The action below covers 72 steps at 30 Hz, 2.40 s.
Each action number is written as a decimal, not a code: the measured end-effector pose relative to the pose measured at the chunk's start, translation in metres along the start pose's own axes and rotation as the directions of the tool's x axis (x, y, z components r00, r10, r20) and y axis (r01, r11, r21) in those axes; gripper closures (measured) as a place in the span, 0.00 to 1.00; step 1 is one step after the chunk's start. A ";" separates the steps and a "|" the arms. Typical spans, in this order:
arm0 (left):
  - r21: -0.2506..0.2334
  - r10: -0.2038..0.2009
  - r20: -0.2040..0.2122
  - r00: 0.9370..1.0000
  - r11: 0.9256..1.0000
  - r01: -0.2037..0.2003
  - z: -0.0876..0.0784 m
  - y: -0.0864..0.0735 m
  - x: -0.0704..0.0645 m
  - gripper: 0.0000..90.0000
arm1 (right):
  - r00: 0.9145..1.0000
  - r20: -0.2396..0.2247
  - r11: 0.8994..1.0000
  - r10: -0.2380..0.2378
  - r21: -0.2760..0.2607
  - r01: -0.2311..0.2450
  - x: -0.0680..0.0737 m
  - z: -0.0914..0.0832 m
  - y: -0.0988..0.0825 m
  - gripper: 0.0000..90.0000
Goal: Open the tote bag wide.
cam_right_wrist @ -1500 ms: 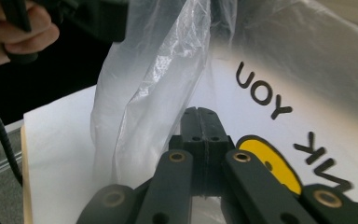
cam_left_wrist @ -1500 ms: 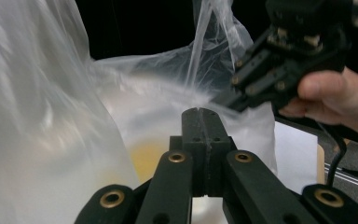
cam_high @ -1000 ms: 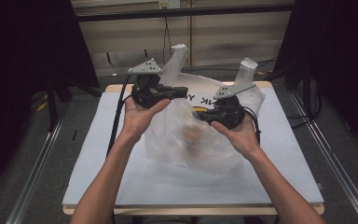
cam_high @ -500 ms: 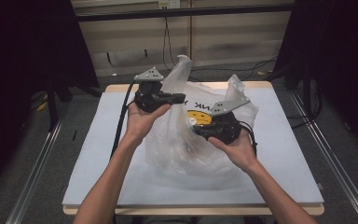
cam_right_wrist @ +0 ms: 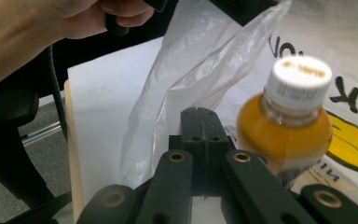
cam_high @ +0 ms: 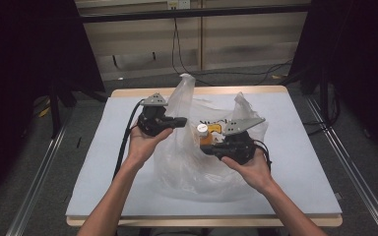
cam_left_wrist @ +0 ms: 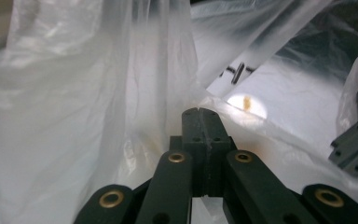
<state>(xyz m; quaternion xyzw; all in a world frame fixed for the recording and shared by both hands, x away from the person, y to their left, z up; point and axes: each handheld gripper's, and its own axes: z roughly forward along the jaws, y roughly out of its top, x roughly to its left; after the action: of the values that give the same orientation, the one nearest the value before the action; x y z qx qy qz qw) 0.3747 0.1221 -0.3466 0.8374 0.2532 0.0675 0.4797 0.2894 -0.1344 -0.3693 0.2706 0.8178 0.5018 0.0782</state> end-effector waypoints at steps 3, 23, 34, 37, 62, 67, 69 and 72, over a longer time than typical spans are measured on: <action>0.022 -0.023 -0.007 1.000 0.999 0.024 0.002 -0.013 0.006 1.00 | 1.000 -0.001 1.000 0.014 0.009 -0.014 -0.003 0.001 -0.009 1.00; 0.213 -0.077 0.026 0.997 0.975 0.070 0.057 -0.095 0.012 1.00 | 0.990 0.036 0.988 0.138 0.059 -0.140 -0.043 0.021 -0.071 1.00; 0.294 -0.055 0.038 0.998 0.955 0.042 0.061 -0.112 0.007 1.00 | 0.990 0.064 0.974 0.125 0.180 -0.134 -0.051 0.040 -0.097 1.00; 0.295 -0.047 0.038 0.998 0.955 0.034 0.061 -0.113 0.006 1.00 | 0.991 0.069 0.967 0.118 0.219 -0.130 -0.050 0.046 -0.102 1.00; 0.030 -0.003 0.084 0.996 1.000 0.000 -0.005 -0.065 -0.011 1.00 | 0.993 0.058 0.993 0.103 0.049 -0.106 -0.039 0.007 -0.057 1.00; -0.017 0.034 0.109 0.993 0.999 -0.032 -0.007 -0.047 -0.019 1.00 | 0.992 0.064 0.991 0.109 0.068 -0.114 -0.037 0.018 -0.057 1.00; -0.031 0.043 0.115 0.992 0.999 -0.040 -0.005 -0.040 -0.022 1.00 | 0.992 0.043 0.989 0.121 0.079 -0.124 -0.032 0.028 -0.061 1.00; -0.053 0.057 0.129 0.990 0.997 -0.050 -0.001 -0.030 -0.025 1.00 | 0.992 0.011 0.988 0.126 0.084 -0.126 -0.021 0.042 -0.066 1.00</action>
<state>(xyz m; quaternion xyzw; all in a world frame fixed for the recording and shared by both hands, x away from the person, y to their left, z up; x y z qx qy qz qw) 0.3425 0.1228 -0.3678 0.8344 0.1971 0.0317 0.5138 0.3003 -0.1357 -0.4497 0.3262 0.8195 0.4698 0.0371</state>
